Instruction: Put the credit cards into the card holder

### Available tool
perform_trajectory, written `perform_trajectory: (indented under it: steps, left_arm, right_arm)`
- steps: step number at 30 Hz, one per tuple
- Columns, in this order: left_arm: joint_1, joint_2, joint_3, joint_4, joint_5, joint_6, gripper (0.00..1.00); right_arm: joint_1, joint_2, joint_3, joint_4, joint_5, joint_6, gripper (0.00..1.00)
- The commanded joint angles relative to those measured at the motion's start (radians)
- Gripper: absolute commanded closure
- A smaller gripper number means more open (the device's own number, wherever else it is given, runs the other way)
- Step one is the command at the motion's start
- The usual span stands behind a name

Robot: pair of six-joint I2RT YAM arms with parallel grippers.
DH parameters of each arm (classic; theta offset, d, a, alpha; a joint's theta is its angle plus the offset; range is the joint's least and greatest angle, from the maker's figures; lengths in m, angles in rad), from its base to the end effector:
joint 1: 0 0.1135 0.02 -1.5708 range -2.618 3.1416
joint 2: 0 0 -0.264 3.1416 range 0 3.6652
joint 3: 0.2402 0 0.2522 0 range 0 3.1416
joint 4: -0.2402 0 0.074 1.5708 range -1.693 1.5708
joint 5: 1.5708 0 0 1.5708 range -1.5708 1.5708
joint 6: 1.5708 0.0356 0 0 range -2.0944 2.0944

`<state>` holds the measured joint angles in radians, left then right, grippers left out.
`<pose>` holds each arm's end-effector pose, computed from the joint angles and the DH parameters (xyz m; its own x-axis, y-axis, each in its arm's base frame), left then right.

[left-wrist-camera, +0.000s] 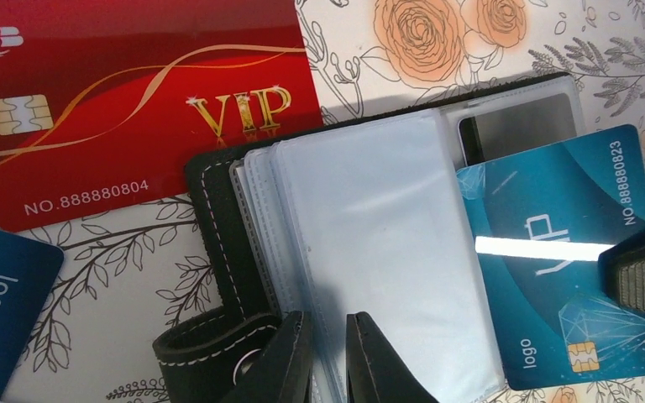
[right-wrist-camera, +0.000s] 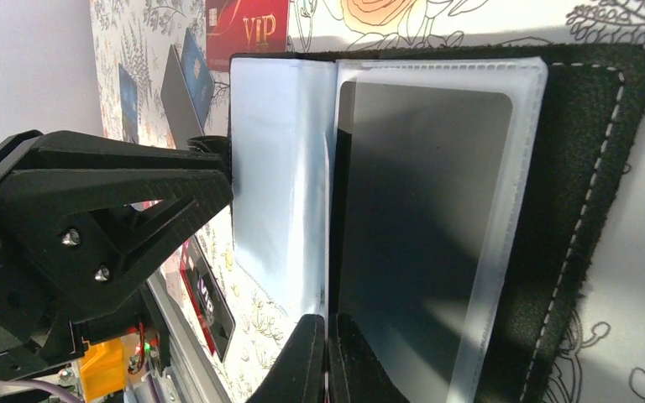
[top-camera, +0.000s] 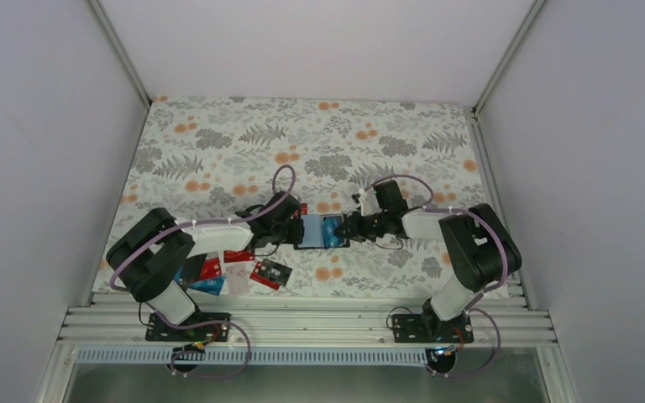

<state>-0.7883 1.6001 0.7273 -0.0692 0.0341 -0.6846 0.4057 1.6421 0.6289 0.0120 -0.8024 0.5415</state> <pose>0.2075 -0.2105 0.1397 -0.8988 0.0077 -0.4382 0.1994 0.8975 -0.3933 0.2404 0.1311 0.1176 -0.9881 -0.0345 -0.1500 -0.1415 0.5874 0.7968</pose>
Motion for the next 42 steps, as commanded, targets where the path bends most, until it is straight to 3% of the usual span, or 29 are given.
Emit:
perform_trajectory:
  steps: [1, 17, 25, 42]
  left_arm:
    - [-0.004, 0.017, -0.015, -0.003, -0.018, 0.006, 0.87]
    - [-0.005, 0.025, -0.043, -0.009, -0.041, -0.004, 0.97]
    - [-0.004, 0.033, -0.046, -0.002, -0.042, -0.003, 0.98]
    - [-0.005, 0.045, -0.052, -0.005, -0.052, 0.001, 0.98]
  right_arm:
    - [0.01, 0.013, 0.031, 0.018, -0.007, -0.002, 0.96]
    - [0.01, 0.009, 0.079, -0.051, -0.067, -0.024, 0.96]
    - [0.01, 0.087, 0.1, -0.083, -0.064, -0.026, 0.96]
    - [-0.044, 0.051, 0.134, -0.182, -0.054, -0.075, 0.96]
